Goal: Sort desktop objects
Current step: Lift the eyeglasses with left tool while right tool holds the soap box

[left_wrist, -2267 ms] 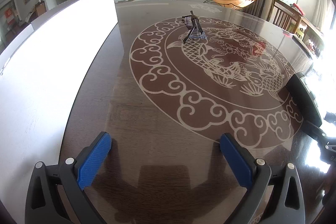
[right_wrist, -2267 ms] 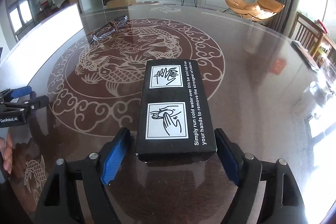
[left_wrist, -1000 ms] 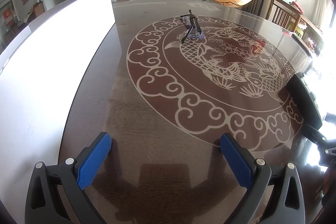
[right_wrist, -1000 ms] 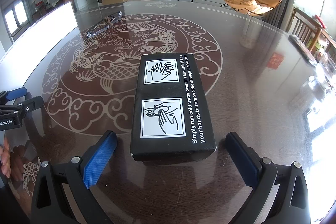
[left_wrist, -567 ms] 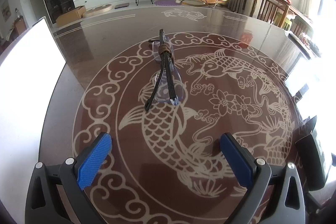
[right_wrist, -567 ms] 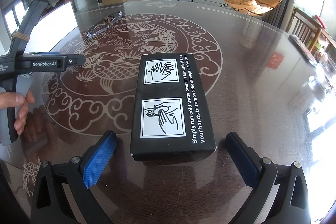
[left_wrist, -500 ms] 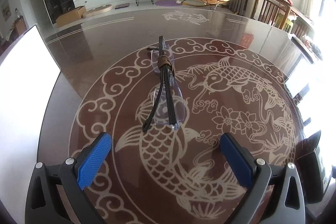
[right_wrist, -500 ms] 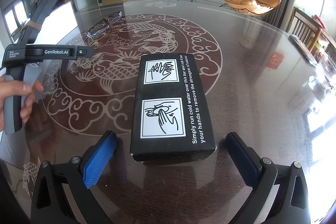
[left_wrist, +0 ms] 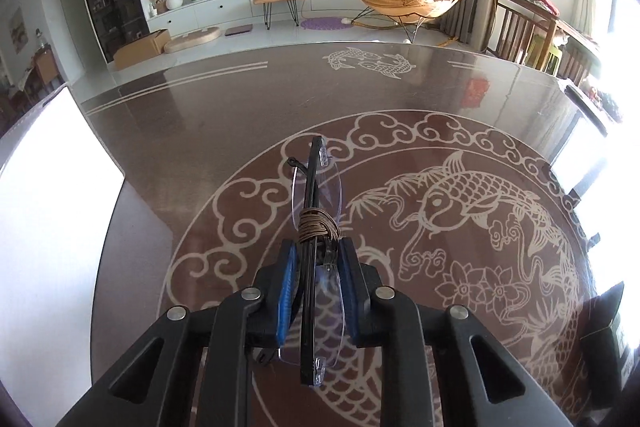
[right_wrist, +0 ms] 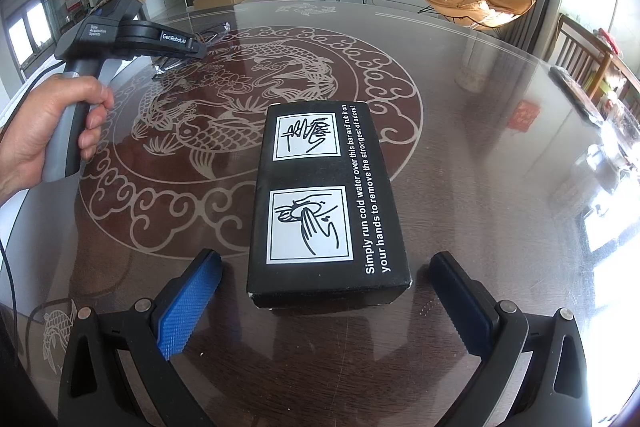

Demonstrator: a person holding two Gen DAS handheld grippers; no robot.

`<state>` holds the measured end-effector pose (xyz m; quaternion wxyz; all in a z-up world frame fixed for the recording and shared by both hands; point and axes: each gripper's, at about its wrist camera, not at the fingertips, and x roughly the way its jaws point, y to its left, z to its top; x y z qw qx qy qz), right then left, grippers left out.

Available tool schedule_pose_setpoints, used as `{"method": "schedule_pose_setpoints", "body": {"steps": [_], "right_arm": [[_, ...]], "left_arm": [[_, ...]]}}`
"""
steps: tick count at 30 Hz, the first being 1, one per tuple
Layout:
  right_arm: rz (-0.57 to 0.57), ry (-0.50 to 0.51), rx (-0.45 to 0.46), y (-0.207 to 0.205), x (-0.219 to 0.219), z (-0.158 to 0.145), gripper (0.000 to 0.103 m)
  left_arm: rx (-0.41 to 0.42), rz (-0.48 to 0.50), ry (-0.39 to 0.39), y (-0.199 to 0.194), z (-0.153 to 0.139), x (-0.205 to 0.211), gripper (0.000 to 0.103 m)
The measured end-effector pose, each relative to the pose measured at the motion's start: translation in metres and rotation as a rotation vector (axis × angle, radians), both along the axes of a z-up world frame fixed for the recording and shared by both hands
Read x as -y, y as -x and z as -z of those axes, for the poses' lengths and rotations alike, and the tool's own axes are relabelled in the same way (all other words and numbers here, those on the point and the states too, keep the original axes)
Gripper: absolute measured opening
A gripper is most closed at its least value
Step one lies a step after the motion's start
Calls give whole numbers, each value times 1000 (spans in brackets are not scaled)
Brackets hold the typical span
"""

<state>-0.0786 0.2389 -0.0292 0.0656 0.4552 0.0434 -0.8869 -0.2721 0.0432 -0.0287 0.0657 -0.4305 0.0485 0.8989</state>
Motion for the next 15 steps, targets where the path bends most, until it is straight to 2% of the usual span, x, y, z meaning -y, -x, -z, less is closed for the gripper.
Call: {"method": "schedule_pose_setpoints", "body": {"steps": [2,6,10,12,15], "right_arm": [[0,0,0,0,0,0,103],[0,0,0,0,0,0,103],[0,0,0,0,0,0,103],[0,0,0,0,0,0,103],[0,0,0,0,0,0,103]], "left_arm": [[7,-25,-36,-29,0,13,21],[2,-54,-23,-100,0,27,21],[1,-95,-55,-166,1,39,20],[0,-103,-54,-184,1,40,20],[-1,-103,-42,-191,1,41,21]]}}
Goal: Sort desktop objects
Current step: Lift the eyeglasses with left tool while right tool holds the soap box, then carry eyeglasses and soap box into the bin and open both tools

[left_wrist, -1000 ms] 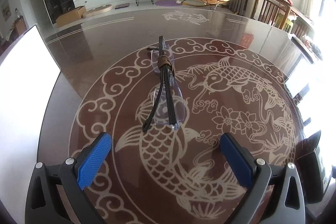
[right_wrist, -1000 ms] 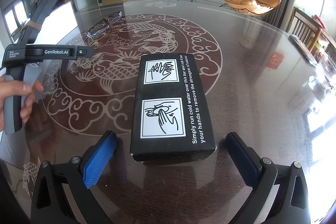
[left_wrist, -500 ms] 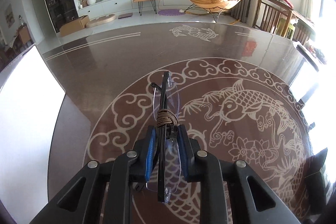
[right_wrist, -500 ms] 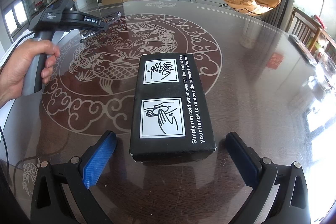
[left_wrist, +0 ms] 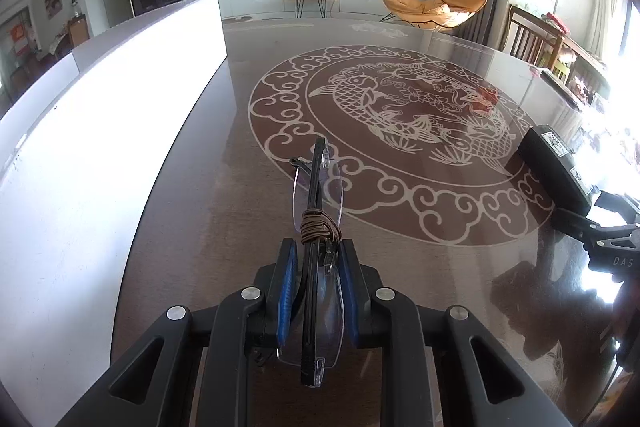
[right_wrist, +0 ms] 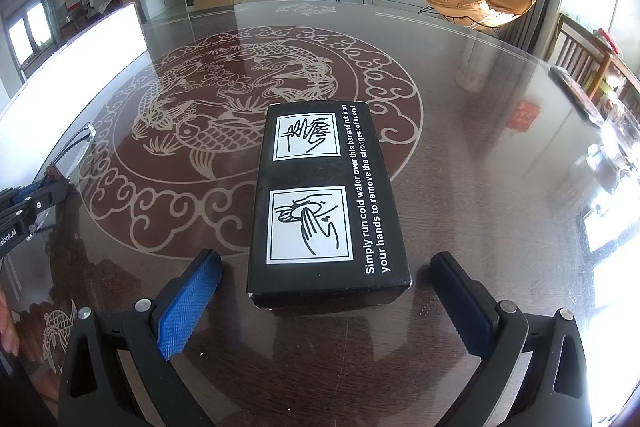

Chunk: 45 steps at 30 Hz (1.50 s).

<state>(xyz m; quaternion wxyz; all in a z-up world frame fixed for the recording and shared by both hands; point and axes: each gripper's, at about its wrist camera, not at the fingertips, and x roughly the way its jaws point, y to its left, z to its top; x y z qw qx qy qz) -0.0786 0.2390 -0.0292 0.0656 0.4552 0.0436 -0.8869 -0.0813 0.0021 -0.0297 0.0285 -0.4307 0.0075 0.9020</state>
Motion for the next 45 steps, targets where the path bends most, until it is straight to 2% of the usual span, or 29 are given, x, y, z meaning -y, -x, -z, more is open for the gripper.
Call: {"method": "schedule_pose_setpoints", "body": {"steps": [5,6,7,9,12,14,16,18,20,21,23,25,27,28,29,30,31,33,36,39,42,45], "right_arm": [[0,0,0,0,0,0,103],[0,0,0,0,0,0,103],[0,0,0,0,0,0,103],[0,0,0,0,0,0,103],[0,0,0,0,0,0,103],[0,0,0,0,0,0,103],[0,0,0,0,0,0,103],[0,0,0,0,0,0,103],[0,0,0,0,0,0,103],[0,2,1,0,-1,0,103],[-18,1,28,5,-1,-1,103],[-57,5,102,21,-3,-6,103],[-67,-2,132,35,-7,-15,103],[-75,-15,159,42,-7,-17,103],[-87,-22,183,47,-7,-17,96],[-110,-16,215,51,-6,-16,70],[-117,-29,219,51,-5,-18,59],[-124,-45,211,49,-3,-27,59],[-158,3,184,33,5,-43,59],[-194,45,141,24,23,-66,59],[-242,103,85,24,55,-97,59],[-319,161,24,27,103,-131,59]], "left_arm": [[-5,5,7,0,1,-2,23],[-5,5,8,-4,1,0,32],[2,-1,9,-5,1,0,62],[54,-45,11,-2,6,4,103],[50,-64,-66,-2,6,17,103],[46,-62,-78,-3,6,19,103],[52,-61,-58,-3,7,16,103],[74,-52,-4,0,10,9,103],[88,-2,21,3,10,1,103],[91,18,25,3,9,1,102],[82,51,23,3,5,1,81],[74,73,21,5,-2,2,34],[78,82,10,10,-4,3,16],[78,81,-8,11,-5,4,13],[76,76,-32,10,-6,6,13],[71,71,-58,6,-7,10,12],[54,65,-80,0,-9,14,12],[1,54,-117,-17,-17,20,12],[-76,25,-195,-40,-36,33,12],[-162,-6,-245,-59,-67,47,12],[-261,-38,-280,-75,-108,66,12],[-330,-76,-269,-85,-144,94,12]]}}
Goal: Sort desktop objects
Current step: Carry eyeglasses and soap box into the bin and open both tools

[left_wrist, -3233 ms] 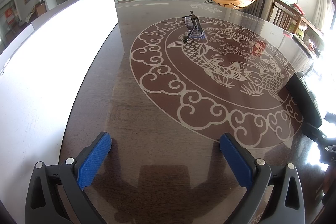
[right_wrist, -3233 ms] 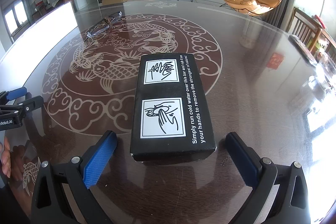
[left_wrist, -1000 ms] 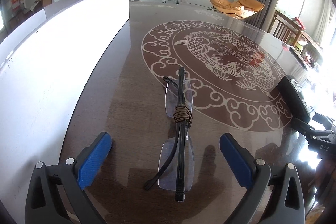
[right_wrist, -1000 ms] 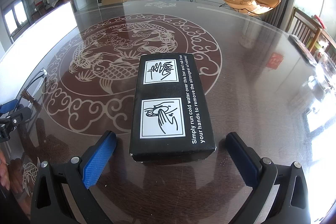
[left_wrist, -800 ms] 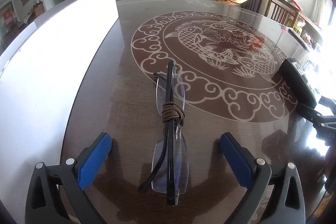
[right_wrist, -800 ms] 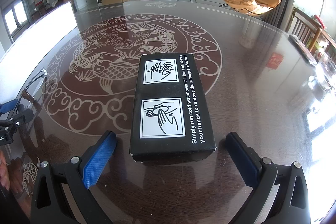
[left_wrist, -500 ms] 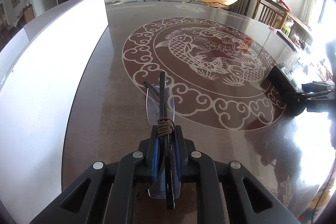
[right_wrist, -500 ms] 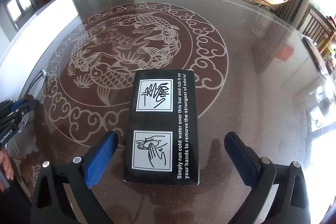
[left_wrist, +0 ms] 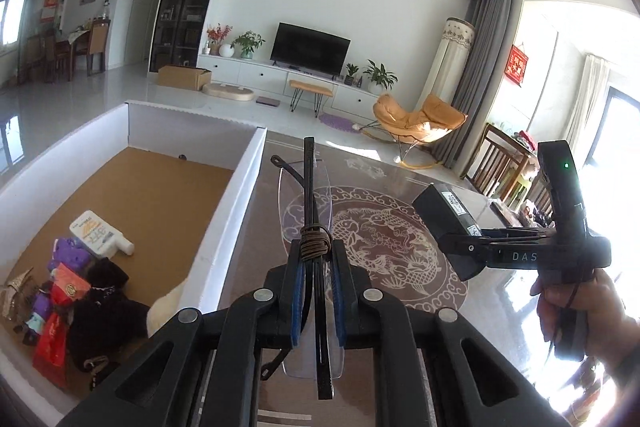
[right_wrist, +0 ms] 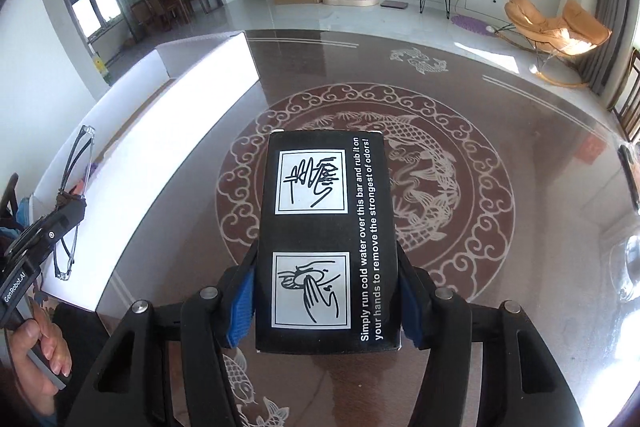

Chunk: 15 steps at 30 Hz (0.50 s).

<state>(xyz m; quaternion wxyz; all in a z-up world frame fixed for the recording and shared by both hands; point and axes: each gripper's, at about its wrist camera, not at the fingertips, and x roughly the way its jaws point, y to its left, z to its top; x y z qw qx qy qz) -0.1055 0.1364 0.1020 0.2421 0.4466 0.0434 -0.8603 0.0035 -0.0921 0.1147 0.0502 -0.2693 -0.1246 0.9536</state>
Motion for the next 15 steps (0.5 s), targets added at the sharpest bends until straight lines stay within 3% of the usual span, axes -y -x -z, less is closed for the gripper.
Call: {"method": "schedule_pose_setpoints", "body": {"steps": [4,8,11,14,15], "right_arm": [[-146,57,-57,-1,93,-30,59],[-301,81,-82,-10,195,-39,59],[-396,56,-66,-15,264,-24,59],[-427,-7,-24,-11,314,10,60],[-437,-29,-1,-8,326,23,61]], "left_arm": [[21,-108,37,0,-14,56,12],[144,-225,53,9,6,115,12],[251,-301,70,16,33,147,12],[355,-353,42,21,59,171,15],[381,-361,39,23,66,174,24]]}}
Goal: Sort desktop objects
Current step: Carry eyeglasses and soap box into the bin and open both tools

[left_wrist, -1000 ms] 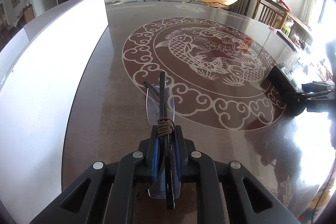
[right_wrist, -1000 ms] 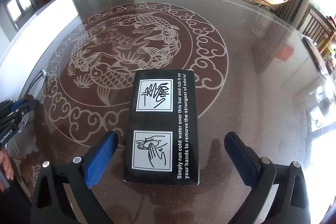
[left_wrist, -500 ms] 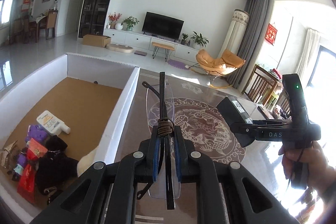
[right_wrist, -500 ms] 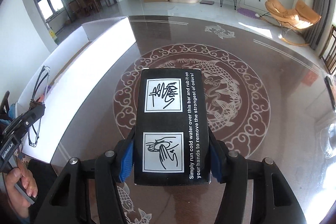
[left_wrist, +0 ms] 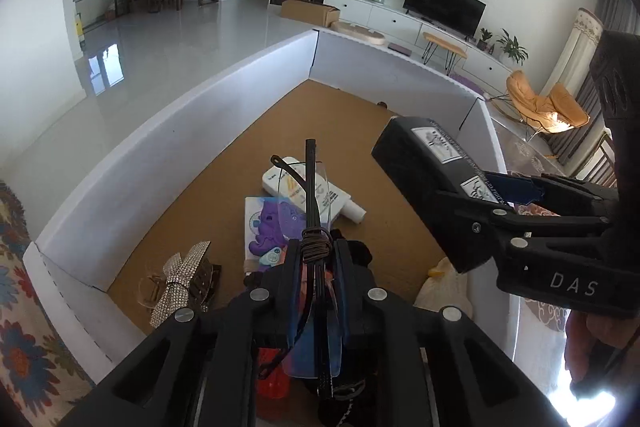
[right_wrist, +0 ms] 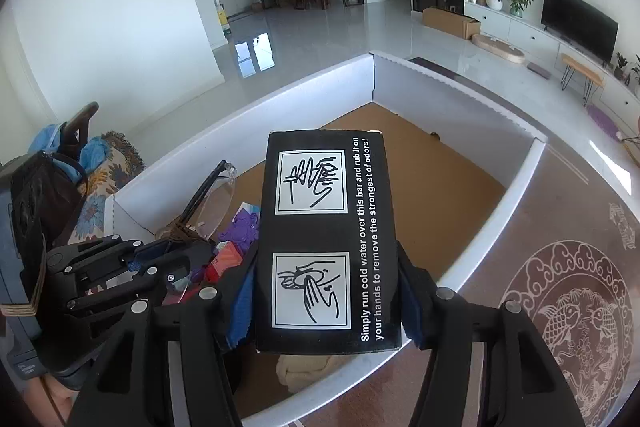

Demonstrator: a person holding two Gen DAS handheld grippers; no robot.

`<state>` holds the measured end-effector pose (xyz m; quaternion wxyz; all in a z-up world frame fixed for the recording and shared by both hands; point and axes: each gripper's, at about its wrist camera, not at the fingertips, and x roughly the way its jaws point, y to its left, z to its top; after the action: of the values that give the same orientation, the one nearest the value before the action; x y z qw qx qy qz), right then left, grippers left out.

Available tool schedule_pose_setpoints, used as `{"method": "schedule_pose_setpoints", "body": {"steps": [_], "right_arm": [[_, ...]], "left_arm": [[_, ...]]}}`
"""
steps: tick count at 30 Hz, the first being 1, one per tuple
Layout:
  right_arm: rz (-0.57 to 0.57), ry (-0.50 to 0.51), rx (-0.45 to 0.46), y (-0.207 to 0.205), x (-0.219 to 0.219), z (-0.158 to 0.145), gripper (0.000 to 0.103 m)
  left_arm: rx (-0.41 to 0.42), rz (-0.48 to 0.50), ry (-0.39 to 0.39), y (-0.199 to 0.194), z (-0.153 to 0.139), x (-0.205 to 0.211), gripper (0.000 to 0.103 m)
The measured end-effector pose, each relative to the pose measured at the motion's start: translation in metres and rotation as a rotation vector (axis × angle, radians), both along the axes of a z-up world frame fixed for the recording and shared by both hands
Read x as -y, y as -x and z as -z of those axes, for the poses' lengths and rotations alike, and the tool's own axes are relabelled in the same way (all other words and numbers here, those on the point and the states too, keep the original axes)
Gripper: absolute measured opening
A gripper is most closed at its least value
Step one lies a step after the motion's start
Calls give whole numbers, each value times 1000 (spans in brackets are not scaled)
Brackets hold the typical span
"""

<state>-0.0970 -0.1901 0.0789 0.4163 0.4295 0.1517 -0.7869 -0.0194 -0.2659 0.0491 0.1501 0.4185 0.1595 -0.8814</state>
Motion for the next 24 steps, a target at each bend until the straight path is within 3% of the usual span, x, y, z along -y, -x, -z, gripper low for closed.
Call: {"method": "schedule_pose_setpoints", "body": {"steps": [1,3,5,6,9,15,21,24], "right_arm": [[-8,-38,8,4,10,13,61],[-7,-110,-27,6,21,29,66],[1,-128,-74,6,19,32,73],[7,-121,-90,6,13,30,83],[30,-97,-134,4,-7,20,99],[53,-101,-162,4,-26,6,99],[77,-101,-117,2,-35,3,100],[142,-158,-147,2,-34,5,100]], "left_arm": [[16,-5,0,1,5,1,46],[-1,-14,17,-3,6,-2,73],[-52,-28,65,-11,-2,-7,91],[-66,-38,87,-13,-5,-9,101],[-82,-66,122,-15,-9,-13,103],[-80,-84,119,-14,-11,-22,103],[-72,-125,149,-20,-14,-30,103],[-43,-148,175,-20,-15,-30,103]]}}
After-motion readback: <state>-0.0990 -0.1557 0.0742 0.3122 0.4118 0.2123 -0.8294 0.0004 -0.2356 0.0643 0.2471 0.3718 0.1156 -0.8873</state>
